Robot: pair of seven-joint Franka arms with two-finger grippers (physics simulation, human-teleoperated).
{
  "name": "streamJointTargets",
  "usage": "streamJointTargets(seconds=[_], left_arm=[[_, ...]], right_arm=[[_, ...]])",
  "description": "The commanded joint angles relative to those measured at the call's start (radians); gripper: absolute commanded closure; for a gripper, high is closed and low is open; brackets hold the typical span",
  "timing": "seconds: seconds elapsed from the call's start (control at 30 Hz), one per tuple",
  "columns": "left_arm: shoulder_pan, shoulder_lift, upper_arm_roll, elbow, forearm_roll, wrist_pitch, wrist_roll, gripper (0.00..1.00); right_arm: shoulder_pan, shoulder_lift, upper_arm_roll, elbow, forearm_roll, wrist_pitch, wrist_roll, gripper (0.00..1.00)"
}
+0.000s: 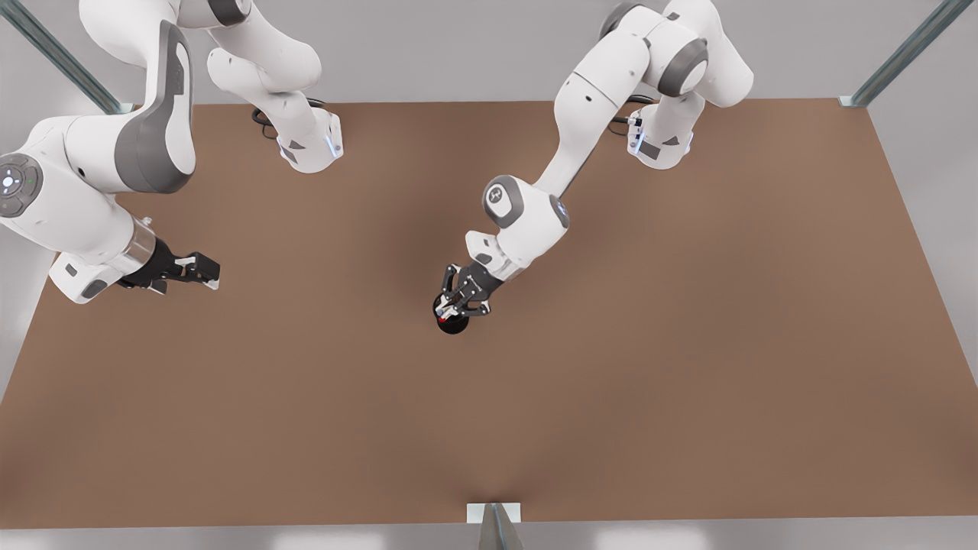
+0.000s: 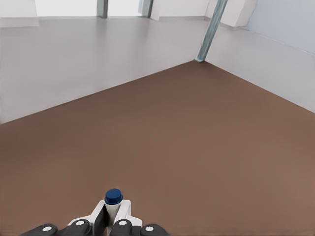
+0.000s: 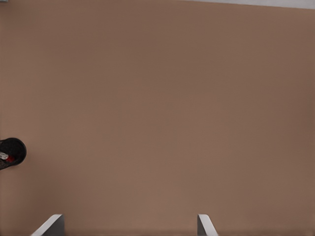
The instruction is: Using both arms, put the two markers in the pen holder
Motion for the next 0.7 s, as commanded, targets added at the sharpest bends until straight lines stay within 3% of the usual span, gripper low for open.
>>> streamJointTargets(seconds=[0.0,0.07,0.1,0.13,0.17,0.2,0.33,0.4,0.43,0.47,0.5,0.53,0.57,0.6,0.67], left_arm=[[-0.005,0.003,0.0,0.001,0.001,-0.004,-0.023,0.79],[-0.007,0.012,0.0,0.001,-0.001,0.007,-0.023,0.79],[-0.007,0.012,0.0,0.003,0.001,0.007,-0.025,0.54],[-0.007,0.011,0.0,0.003,0.001,0.007,-0.025,0.44],[-0.007,0.011,0.0,0.004,-0.001,0.007,-0.025,0.27],[-0.005,0.012,0.0,0.004,0.001,0.005,-0.025,0.0],[0.002,-0.012,0.003,0.007,0.015,-0.001,-0.118,0.0],[0.036,-0.054,0.006,-0.068,0.021,-0.039,-0.187,0.0],[0.128,-0.1,0.028,-0.143,0.036,-0.266,-0.259,0.0],[0.154,-0.128,0.155,-0.105,0.416,-0.58,-0.509,0.0],[0.208,-0.126,0.235,0.074,0.666,-0.973,-0.712,0.0],[0.295,-0.128,0.292,0.177,0.772,-1.304,-0.802,0.0],[0.326,-0.138,0.351,0.212,0.817,-1.459,-0.81,0.0],[0.32,-0.141,0.506,0.282,0.974,-1.595,-0.821,0.0],[0.317,-0.141,0.546,0.318,1.121,-1.578,-1.064,0.0]], right_arm=[[0.0,-0.001,0.0,0.0,0.001,-0.004,-0.021,0.0],[0.0,-0.001,0.0,0.0,0.001,-0.004,-0.023,0.0],[0.0,-0.001,-0.002,0.0,0.001,-0.004,-0.023,0.0],[0.0,-0.001,-0.002,0.0,0.001,-0.004,-0.023,0.0],[0.0,-0.001,-0.002,0.0,0.001,-0.004,-0.023,0.0],[0.0,-0.001,-0.002,0.0,0.001,-0.004,-0.023,0.0],[0.0,-0.001,-0.003,0.0,0.001,-0.004,-0.023,0.0],[0.0,-0.001,-0.002,0.0,0.001,-0.004,-0.023,0.0],[0.0,-0.001,-0.003,0.0,0.001,-0.004,-0.023,0.0],[0.0,0.001,-0.003,0.0,0.001,-0.004,-0.023,0.0],[0.0,0.001,-0.003,0.0,0.001,-0.004,-0.023,0.0],[0.0,0.001,-0.003,0.0,0.001,-0.004,-0.023,0.0],[0.0,0.001,-0.003,0.0,0.001,-0.004,-0.023,0.0],[0.0,0.001,-0.003,0.0,0.001,-0.004,-0.023,0.0],[0.0,-0.001,-0.003,0.0,0.001,-0.004,-0.023,0.0]])
